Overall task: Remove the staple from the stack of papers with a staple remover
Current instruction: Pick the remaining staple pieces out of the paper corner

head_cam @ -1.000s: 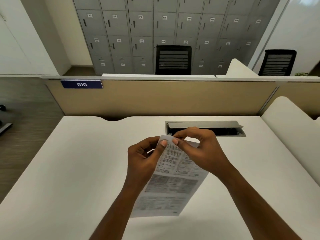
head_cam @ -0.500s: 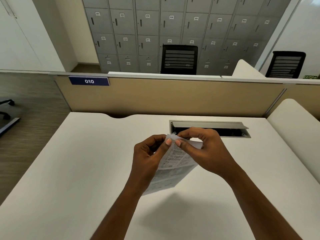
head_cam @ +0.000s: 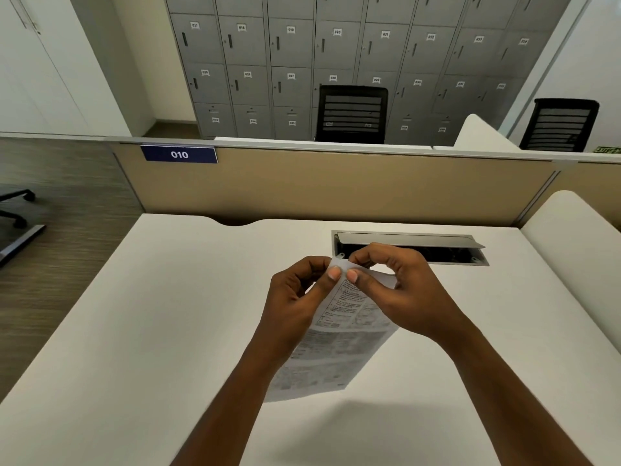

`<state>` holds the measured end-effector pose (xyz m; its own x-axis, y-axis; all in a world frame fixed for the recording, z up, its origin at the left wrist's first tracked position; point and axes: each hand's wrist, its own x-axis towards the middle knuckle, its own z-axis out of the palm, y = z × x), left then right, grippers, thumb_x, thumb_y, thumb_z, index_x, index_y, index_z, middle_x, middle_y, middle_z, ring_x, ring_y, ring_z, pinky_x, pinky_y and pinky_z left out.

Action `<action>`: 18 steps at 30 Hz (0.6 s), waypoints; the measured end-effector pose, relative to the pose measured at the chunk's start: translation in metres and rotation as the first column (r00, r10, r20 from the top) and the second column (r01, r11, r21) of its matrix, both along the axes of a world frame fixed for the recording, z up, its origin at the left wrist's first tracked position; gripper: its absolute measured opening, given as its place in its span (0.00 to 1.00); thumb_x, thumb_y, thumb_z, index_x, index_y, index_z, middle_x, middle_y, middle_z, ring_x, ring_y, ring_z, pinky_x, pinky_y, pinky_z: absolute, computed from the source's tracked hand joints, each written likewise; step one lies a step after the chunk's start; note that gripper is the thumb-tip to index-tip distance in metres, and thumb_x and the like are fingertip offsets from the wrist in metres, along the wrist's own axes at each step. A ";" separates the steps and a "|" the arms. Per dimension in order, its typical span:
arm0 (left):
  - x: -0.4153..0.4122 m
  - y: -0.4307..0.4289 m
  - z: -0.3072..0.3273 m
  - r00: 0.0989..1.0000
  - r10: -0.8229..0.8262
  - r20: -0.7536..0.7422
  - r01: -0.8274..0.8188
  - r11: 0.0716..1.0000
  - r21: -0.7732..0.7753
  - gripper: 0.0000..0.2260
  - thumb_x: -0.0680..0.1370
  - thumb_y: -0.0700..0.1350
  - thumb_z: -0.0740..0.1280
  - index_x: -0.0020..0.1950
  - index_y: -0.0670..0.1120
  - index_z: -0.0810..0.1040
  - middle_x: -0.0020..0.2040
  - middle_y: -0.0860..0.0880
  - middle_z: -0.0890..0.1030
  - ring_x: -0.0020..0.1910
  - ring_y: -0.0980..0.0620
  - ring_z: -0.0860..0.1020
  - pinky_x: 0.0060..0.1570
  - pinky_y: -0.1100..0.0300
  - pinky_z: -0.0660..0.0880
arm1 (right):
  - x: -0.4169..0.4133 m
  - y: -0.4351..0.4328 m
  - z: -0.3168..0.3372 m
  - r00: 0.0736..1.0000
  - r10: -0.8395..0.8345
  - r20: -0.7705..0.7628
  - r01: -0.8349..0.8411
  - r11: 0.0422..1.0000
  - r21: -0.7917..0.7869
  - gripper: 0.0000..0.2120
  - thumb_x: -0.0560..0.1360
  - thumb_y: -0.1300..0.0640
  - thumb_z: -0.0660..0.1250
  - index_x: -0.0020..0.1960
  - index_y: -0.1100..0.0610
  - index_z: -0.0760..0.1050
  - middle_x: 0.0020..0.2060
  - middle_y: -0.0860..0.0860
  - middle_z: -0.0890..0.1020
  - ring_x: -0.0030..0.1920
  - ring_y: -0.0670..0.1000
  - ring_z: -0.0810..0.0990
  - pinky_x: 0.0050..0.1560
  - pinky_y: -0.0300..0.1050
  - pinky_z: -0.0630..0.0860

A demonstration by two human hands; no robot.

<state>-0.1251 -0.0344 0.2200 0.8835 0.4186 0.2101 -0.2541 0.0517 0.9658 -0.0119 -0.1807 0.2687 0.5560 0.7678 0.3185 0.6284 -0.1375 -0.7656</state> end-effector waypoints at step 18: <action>-0.011 0.001 0.002 0.975 -0.214 -0.066 0.189 0.945 -0.268 0.09 0.77 0.53 0.70 0.52 0.50 0.85 0.48 0.47 0.86 0.50 0.45 0.85 0.50 0.51 0.83 | -0.013 -0.010 0.003 0.990 0.088 -0.115 -0.085 0.996 0.023 0.04 0.79 0.55 0.68 0.47 0.55 0.79 0.43 0.50 0.84 0.47 0.52 0.85 0.35 0.39 0.79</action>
<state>-0.1358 -0.0336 0.2222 0.9655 0.2587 0.0314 -0.1223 0.3433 0.9312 -0.0253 -0.1905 0.2713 0.5216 0.8094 0.2699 0.5446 -0.0723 -0.8356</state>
